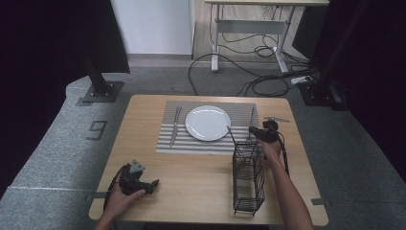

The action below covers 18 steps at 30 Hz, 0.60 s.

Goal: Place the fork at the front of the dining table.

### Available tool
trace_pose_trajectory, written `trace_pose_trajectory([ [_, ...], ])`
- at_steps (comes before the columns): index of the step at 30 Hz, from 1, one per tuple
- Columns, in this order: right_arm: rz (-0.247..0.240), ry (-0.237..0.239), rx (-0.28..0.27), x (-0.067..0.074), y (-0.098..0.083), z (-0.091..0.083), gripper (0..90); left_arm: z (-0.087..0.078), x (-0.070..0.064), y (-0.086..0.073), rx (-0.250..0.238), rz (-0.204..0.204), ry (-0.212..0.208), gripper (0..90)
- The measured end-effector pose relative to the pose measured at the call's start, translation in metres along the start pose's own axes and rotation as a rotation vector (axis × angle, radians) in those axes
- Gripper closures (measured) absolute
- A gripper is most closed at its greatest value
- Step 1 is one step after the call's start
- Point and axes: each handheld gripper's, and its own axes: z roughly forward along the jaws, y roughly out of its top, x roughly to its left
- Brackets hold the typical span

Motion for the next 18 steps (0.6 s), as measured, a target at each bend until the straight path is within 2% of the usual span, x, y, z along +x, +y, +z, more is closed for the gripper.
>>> trace_pose_trajectory([
  [7, 0.025, 0.008, 0.016, -0.003, -0.003, 0.004, 79.3, 0.0, 0.0, 0.0, 0.0, 0.0, 0.0, 3.1],
  [9, 0.048, 0.012, 0.017, -0.005, -0.004, 0.006, 78.9, 0.0, 0.0, 0.0, 0.0, 0.0, 0.0, 3.1],
  [13, 0.068, -0.006, 0.044, -0.009, -0.008, 0.011, 80.6, 0.0, 0.0, 0.0, 0.0, 0.0, 0.001, 3.1],
  [18, 0.049, -0.029, 0.063, -0.01, -0.01, 0.011, 77.6, 0.0, 0.0, 0.0, 0.0, 0.0, 0.001, 3.1],
])
